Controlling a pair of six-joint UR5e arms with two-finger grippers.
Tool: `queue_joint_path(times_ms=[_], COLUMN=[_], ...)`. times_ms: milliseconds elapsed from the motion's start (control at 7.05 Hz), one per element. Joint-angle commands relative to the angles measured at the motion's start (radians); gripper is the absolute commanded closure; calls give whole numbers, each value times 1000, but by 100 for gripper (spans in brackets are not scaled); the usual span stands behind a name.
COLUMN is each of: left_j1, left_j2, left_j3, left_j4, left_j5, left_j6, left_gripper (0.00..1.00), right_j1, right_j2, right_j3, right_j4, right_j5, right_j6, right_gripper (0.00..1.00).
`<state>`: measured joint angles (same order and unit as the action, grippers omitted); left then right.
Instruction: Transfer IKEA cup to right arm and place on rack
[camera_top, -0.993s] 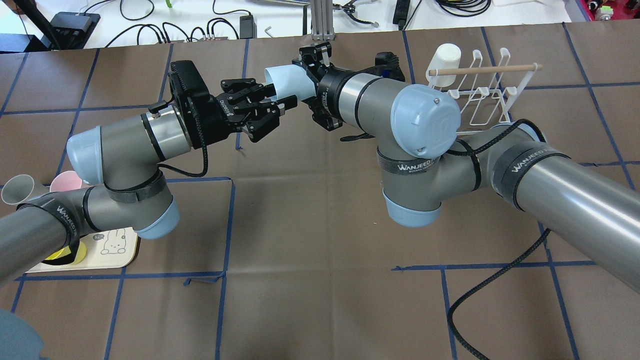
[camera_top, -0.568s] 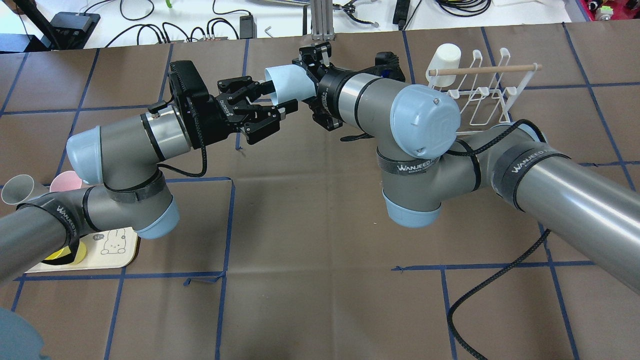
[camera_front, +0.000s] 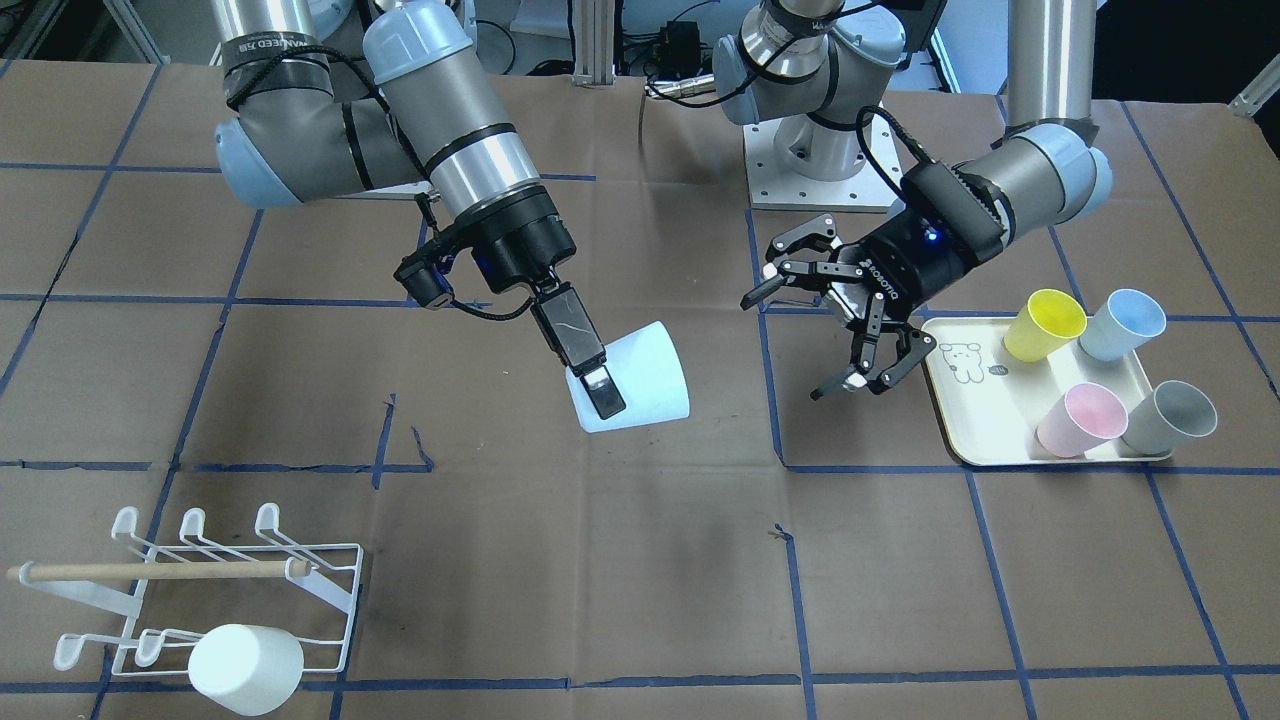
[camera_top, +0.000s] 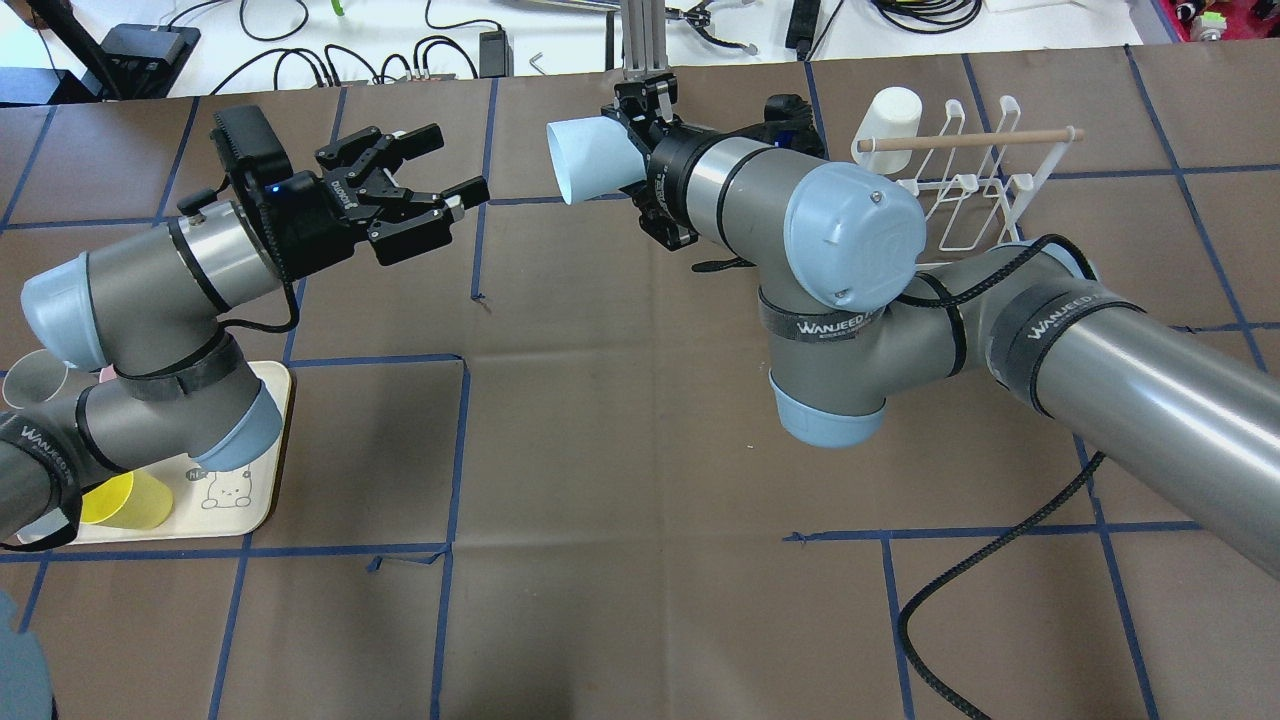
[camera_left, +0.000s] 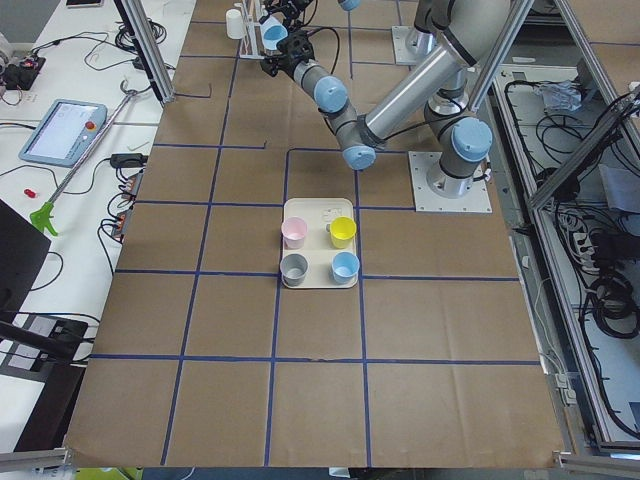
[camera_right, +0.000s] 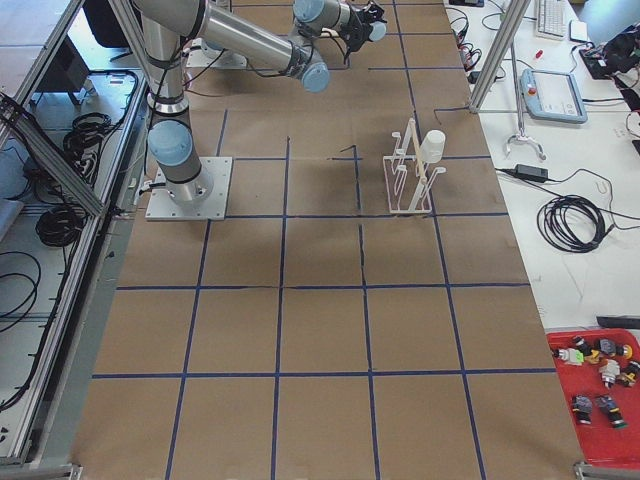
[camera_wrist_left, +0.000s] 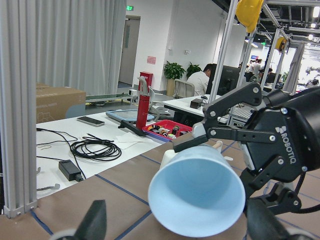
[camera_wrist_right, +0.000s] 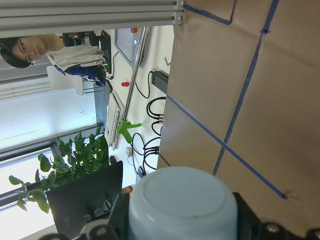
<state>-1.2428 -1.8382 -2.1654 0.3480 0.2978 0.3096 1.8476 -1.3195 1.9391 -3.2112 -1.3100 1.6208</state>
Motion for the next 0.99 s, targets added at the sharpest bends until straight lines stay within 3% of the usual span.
queue_joint_path(times_ms=[0,284,851], left_j1=[19,-10,-261], left_j2=[5,-1,16], left_j3=[47,149,528], left_j4=[-87,-281,-1036], left_j5=[158,451,1077], left_j6=[-3,-3,-9], left_gripper=[2,2,1], right_j1=[-72,-160,-335], right_j2=[-1,-7,-12], right_j3=[1,1,-38], right_j4=[-9,-9,3], right_j5=[-5,-5,-12], right_j6=[-132,-482,-977], right_gripper=[89,91,91])
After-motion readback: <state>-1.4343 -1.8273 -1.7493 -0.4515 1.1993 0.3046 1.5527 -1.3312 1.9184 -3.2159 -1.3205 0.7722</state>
